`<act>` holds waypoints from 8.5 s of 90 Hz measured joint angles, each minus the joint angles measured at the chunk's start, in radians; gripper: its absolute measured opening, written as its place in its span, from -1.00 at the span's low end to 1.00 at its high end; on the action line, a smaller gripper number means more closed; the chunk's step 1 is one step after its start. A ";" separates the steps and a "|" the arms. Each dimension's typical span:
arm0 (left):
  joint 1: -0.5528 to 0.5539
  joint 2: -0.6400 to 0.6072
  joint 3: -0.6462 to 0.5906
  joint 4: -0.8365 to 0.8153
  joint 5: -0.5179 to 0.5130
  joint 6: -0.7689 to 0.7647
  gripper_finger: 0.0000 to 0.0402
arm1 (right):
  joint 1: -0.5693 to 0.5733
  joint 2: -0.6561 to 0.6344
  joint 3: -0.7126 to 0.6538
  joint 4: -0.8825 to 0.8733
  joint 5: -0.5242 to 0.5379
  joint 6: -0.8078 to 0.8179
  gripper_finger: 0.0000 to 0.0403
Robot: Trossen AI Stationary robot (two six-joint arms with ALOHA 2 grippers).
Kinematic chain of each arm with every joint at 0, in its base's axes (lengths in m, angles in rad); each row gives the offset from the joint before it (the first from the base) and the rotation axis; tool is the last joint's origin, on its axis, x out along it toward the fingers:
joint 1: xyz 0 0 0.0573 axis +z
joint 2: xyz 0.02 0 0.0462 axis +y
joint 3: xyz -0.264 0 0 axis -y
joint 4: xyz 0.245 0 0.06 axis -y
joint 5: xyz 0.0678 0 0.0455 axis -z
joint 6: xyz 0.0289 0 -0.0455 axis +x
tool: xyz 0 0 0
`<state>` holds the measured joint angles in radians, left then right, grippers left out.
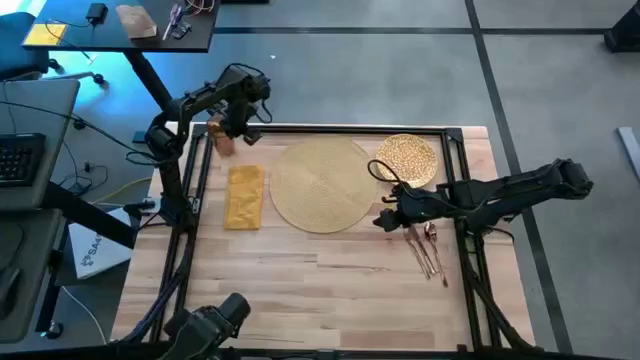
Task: Set table place
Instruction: Adjust the brown cup, then fold the yellow table napkin
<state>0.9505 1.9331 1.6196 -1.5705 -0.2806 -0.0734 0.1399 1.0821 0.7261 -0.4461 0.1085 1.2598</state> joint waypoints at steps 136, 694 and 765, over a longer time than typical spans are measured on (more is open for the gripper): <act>0.067 -0.006 0.185 0.016 0.124 0.025 -0.32 | -0.002 0.006 -0.001 -0.002 0.001 -0.011 -0.04; -0.864 -0.562 -0.666 0.770 0.286 -0.782 -1.00 | -0.021 0.018 -0.002 0.004 -0.073 -0.220 -0.04; -1.017 -0.627 -0.361 1.054 0.270 -0.621 -1.00 | -0.055 0.119 0.109 0.579 -0.173 -0.838 -0.04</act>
<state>-0.0662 1.3063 1.2587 -0.5168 -0.0110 -0.6948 0.0849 1.2007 0.8353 0.1333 -0.0643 0.4221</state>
